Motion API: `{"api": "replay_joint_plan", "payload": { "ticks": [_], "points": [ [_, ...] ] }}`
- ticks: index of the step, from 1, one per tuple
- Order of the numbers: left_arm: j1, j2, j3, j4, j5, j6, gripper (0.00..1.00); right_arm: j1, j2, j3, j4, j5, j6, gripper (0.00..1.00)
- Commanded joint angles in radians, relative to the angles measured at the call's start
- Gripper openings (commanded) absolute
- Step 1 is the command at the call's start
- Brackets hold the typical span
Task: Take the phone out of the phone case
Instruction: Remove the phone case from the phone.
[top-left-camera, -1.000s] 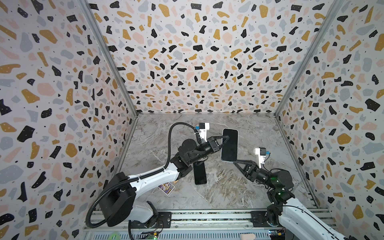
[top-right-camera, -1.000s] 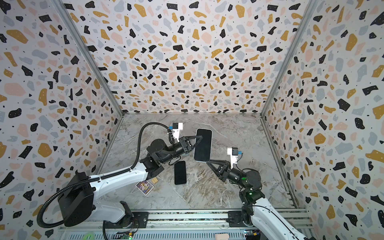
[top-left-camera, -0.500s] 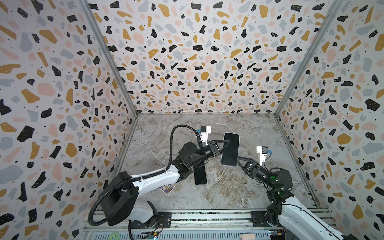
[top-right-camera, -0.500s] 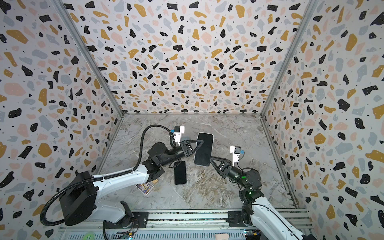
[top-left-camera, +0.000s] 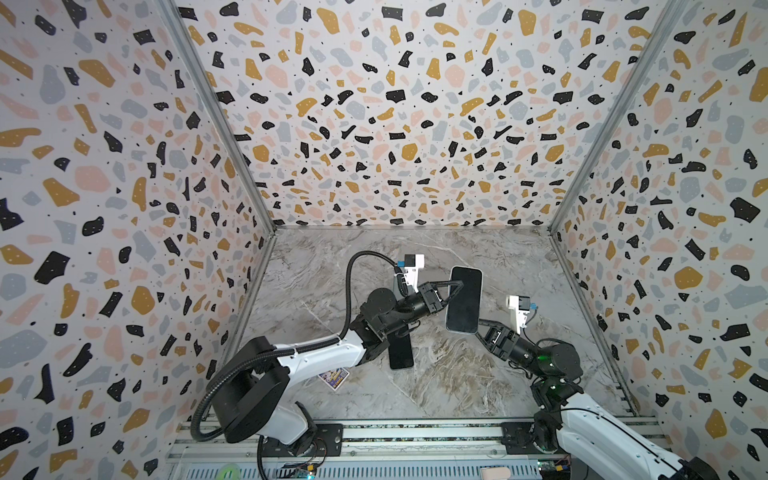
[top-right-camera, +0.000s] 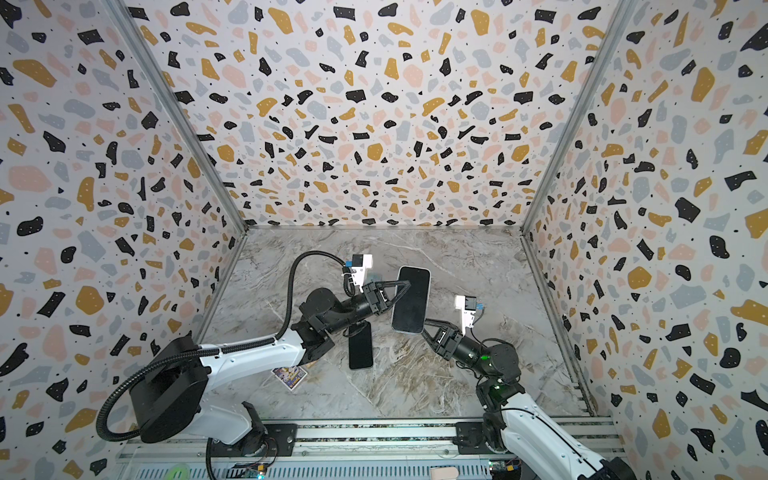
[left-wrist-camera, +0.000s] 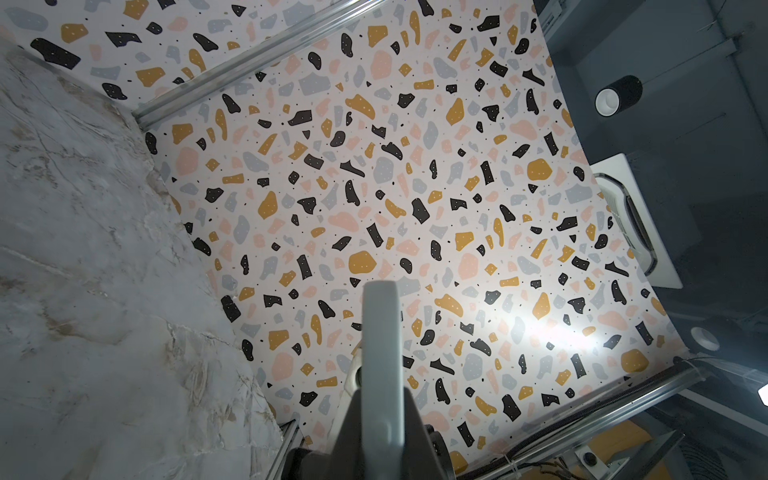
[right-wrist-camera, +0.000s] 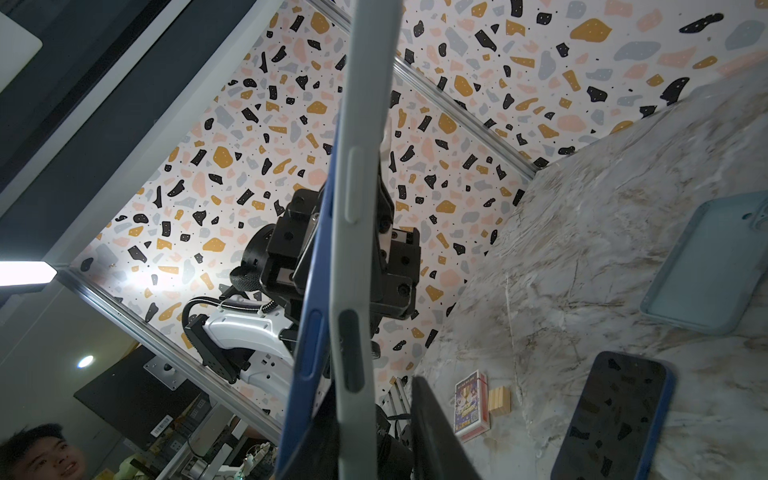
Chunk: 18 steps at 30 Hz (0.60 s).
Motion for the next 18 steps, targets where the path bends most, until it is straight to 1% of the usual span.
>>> {"api": "replay_joint_plan", "payload": {
  "ticks": [1,9,13,14,16,17,18],
  "points": [
    [-0.003,-0.006,-0.013,0.109,-0.017,-0.001,0.00,0.009,-0.010,0.004,0.070,-0.013,0.002,0.20],
    [-0.004,0.000,-0.049,0.067,-0.061,0.018,0.00,0.010,-0.009,-0.016,0.088,-0.007,0.032,0.05],
    [-0.004,0.034,-0.070,0.082,-0.068,-0.007,0.00,0.006,-0.019,-0.024,0.078,0.009,0.046,0.00],
    [-0.004,0.042,-0.076,0.084,-0.073,-0.015,0.03,0.006,-0.021,-0.025,0.070,0.013,0.046,0.00],
    [-0.005,0.060,-0.088,0.106,-0.076,-0.041,0.14,0.005,-0.023,-0.035,0.080,0.024,0.049,0.00],
    [-0.004,0.072,-0.094,0.131,-0.075,-0.062,0.25,0.002,-0.020,-0.036,0.084,0.026,0.054,0.00],
    [-0.006,0.086,-0.100,0.158,-0.073,-0.079,0.30,0.001,-0.016,-0.039,0.095,0.025,0.056,0.00]
  ]
}}
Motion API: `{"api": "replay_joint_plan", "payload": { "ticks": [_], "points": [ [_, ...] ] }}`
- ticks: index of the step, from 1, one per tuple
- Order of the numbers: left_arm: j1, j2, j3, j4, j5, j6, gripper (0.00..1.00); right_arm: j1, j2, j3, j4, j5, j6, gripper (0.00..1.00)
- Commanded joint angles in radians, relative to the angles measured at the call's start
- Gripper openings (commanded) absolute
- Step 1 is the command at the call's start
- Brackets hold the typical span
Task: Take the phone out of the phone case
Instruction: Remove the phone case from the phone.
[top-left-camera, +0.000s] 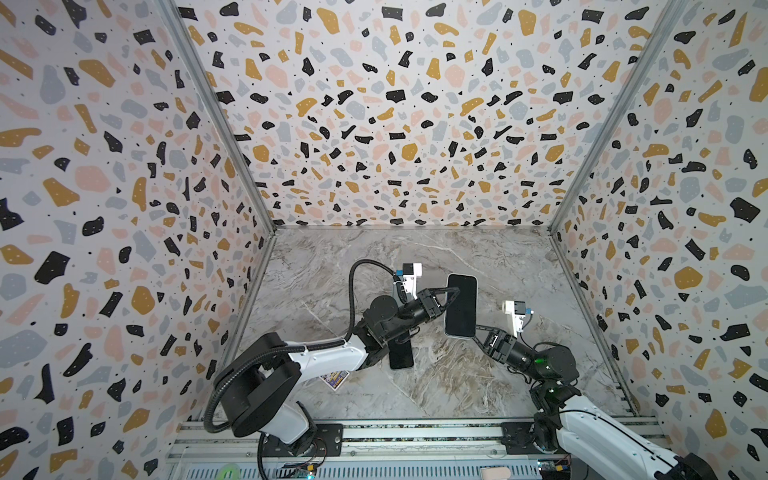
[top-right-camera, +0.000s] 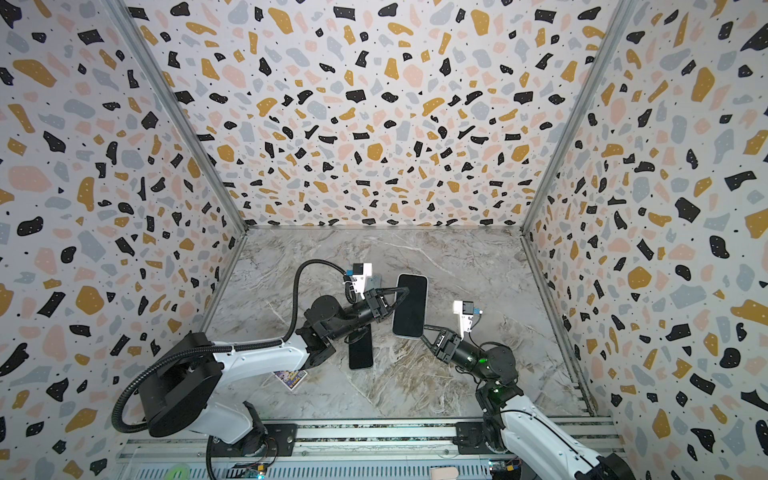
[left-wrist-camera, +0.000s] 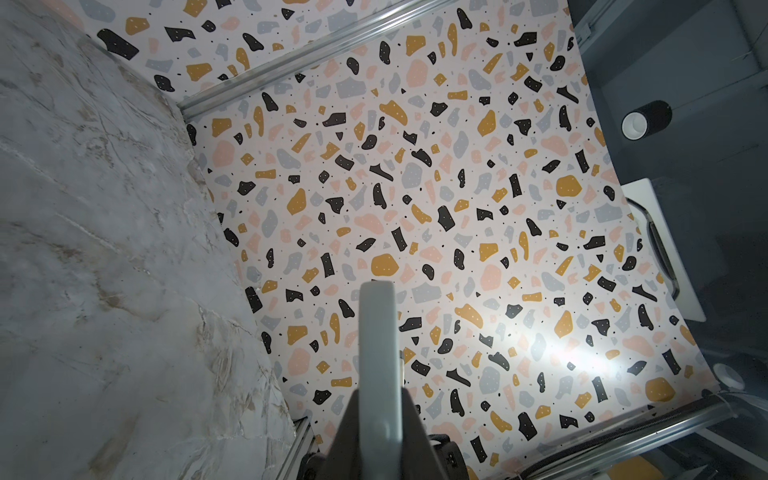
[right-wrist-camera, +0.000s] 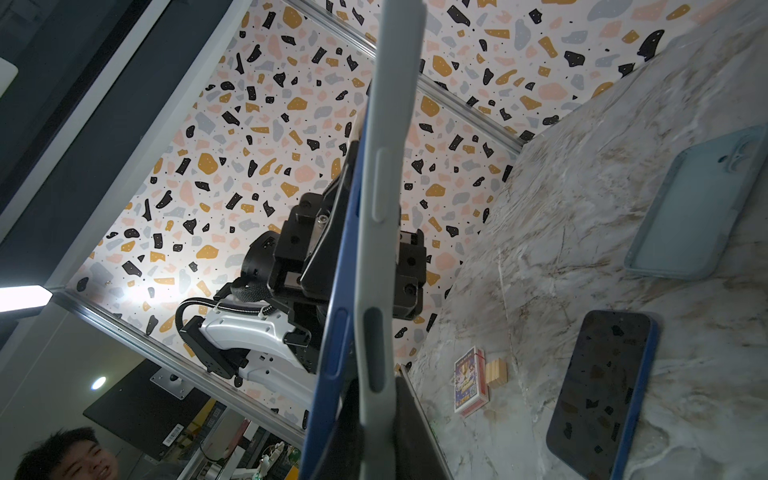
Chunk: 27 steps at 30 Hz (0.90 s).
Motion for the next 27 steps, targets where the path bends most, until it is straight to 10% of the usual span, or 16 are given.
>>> {"api": "replay_joint_plan", "payload": {
  "ticks": [1,14,27],
  "points": [
    [0.000,0.043,-0.028,0.112,-0.010,-0.048,0.34,-0.004,-0.015,0.011,0.105,0.007,0.012,0.00],
    [0.000,0.035,-0.042,0.101,-0.024,-0.053,0.76,-0.011,0.015,-0.011,0.170,0.020,0.023,0.00],
    [0.013,-0.121,-0.045,-0.232,-0.138,0.119,0.91,-0.015,-0.023,-0.016,0.159,0.032,0.026,0.00]
  ]
}}
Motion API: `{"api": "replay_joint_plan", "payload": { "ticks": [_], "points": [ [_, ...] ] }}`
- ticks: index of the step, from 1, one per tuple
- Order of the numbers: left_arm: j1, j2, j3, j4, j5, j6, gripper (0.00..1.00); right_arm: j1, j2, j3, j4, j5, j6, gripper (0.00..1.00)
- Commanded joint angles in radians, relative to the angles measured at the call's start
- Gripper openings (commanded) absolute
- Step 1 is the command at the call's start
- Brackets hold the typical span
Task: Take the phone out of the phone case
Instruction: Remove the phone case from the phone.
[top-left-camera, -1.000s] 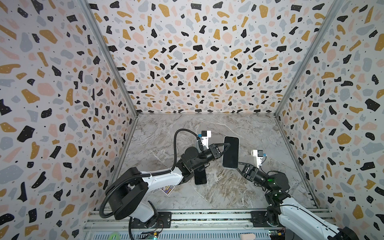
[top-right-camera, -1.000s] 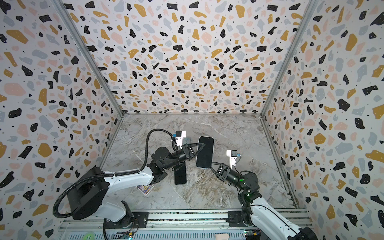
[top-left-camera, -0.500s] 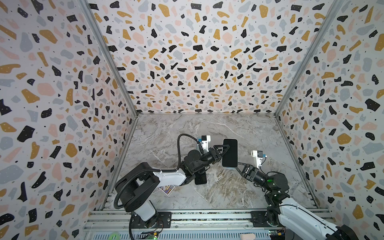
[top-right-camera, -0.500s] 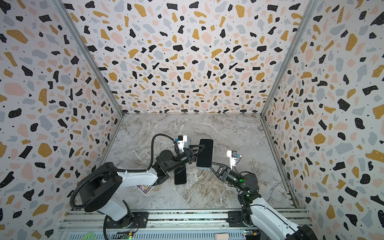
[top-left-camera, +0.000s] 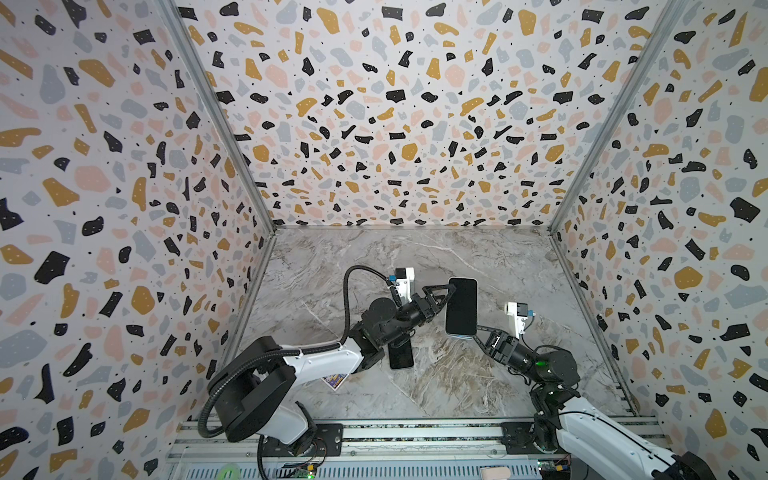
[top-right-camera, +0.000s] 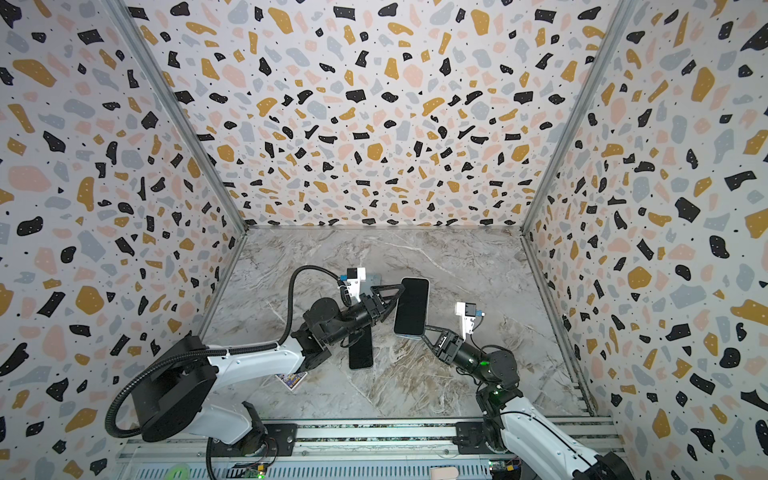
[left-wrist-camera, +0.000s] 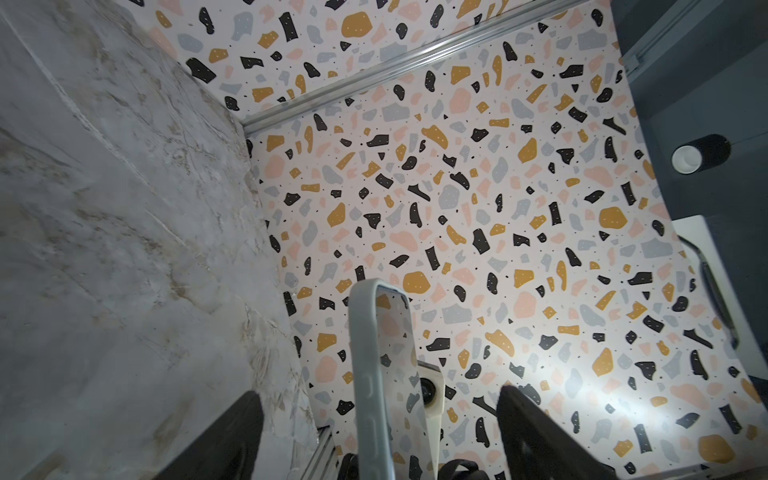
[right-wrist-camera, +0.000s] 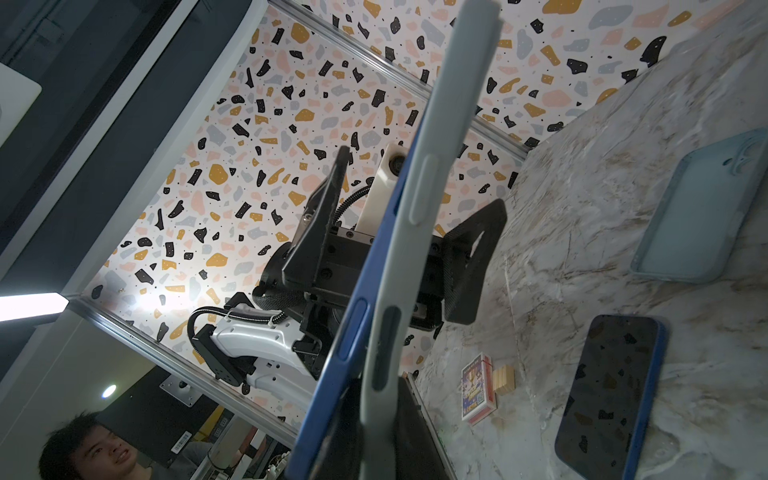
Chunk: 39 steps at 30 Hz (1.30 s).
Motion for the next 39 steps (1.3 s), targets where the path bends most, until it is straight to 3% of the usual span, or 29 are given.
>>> {"api": "replay_joint_plan", "payload": {
  "ticks": [1,9,13,18,26,34,39],
  "points": [
    [0.012,-0.071,-0.005,-0.132,-0.066,0.111,0.91,-0.005,-0.026,0.013,0.087,0.011,-0.005,0.00],
    [0.032,-0.261,0.066,-0.489,-0.245,0.366,0.94,-0.006,-0.030,0.013,0.093,0.014,-0.001,0.00],
    [0.023,-0.344,0.138,-0.631,-0.325,0.592,0.95,-0.005,-0.036,0.010,0.097,0.017,0.003,0.00],
    [-0.188,-0.394,0.261,-0.788,-0.570,1.107,0.95,-0.008,-0.048,0.007,0.080,0.018,0.002,0.00],
    [-0.498,-0.405,0.193,-0.738,-0.891,1.647,0.92,-0.010,-0.061,0.005,0.071,0.020,0.005,0.00],
    [-0.694,-0.288,0.181,-0.665,-1.084,1.983,0.89,-0.011,-0.065,0.002,0.066,0.024,0.006,0.00],
    [-0.718,-0.239,0.205,-0.649,-1.100,2.027,0.88,-0.012,-0.069,0.002,0.065,0.024,0.005,0.00]
  ]
}}
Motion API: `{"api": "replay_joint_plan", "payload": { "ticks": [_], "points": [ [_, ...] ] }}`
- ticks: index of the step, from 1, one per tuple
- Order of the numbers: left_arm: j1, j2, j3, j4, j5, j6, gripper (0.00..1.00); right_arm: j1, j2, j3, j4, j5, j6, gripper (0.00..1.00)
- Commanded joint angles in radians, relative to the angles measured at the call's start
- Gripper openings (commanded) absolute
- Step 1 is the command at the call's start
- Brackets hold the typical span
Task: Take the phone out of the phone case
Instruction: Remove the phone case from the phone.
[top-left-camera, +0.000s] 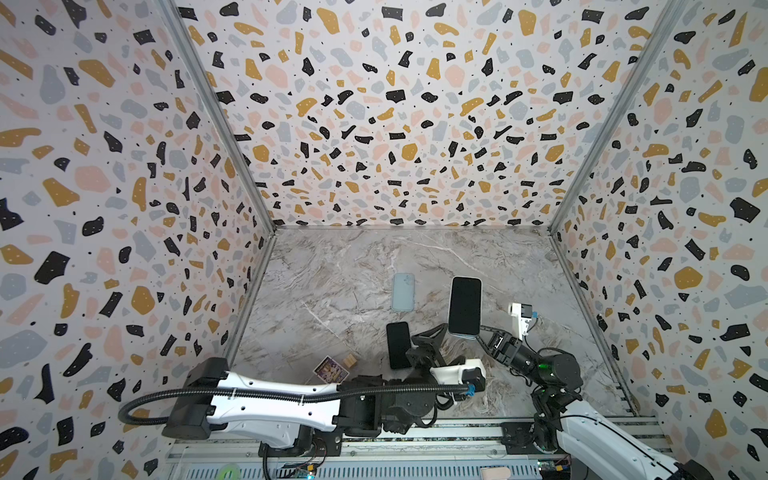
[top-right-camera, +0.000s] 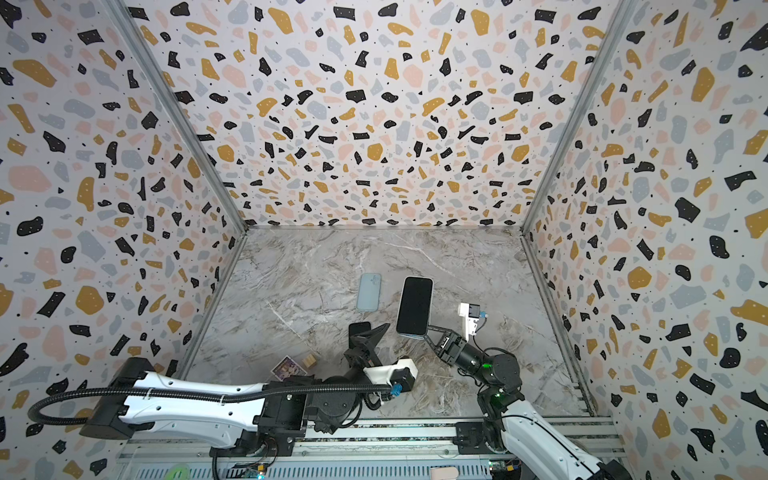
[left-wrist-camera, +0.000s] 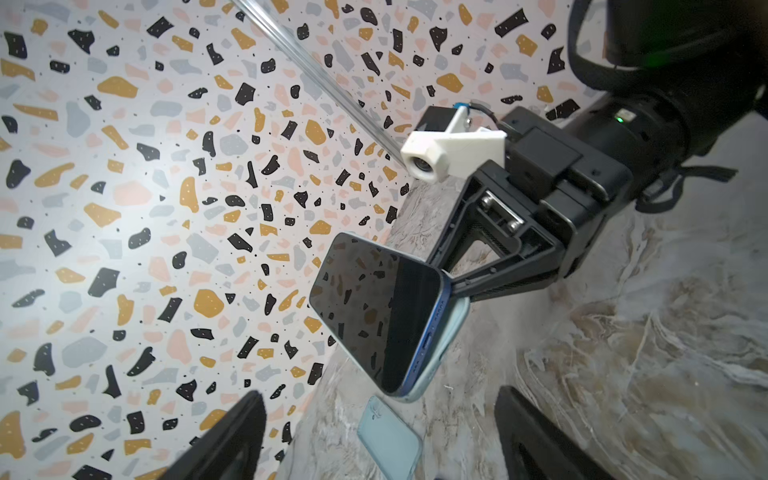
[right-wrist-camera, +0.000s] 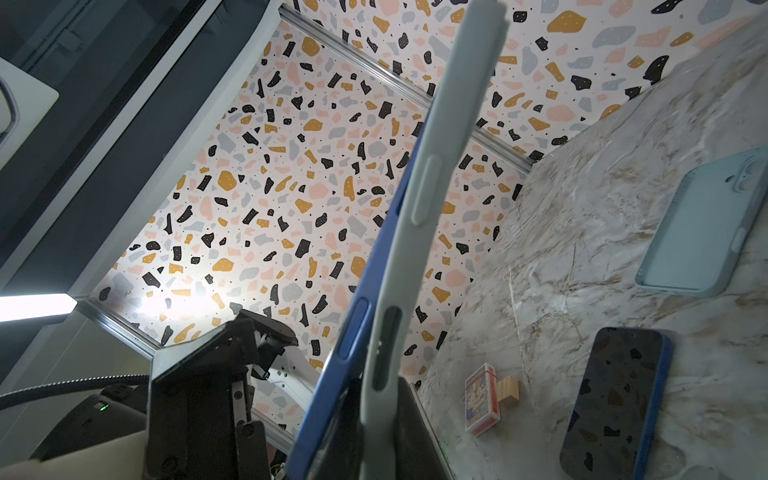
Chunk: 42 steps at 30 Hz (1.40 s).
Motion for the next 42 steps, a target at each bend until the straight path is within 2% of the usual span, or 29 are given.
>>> {"api": "replay_joint_plan", "payload": {
  "ticks": [1,16,32,42],
  "points": [
    [-0.003,0.015,0.026,0.067,-0.060,0.096,0.88,-0.003,-0.022,0.014,0.065,0.011,-0.002,0.00],
    [0.026,0.161,0.166,-0.002,-0.049,0.098,0.84,-0.003,-0.047,0.013,0.049,0.007,-0.002,0.00],
    [0.081,0.215,0.193,0.024,-0.059,0.156,0.79,-0.002,-0.042,0.006,0.065,0.007,-0.001,0.00],
    [0.105,0.231,0.217,0.024,-0.027,0.169,0.78,-0.002,-0.036,0.005,0.068,0.005,-0.002,0.00]
  ]
}}
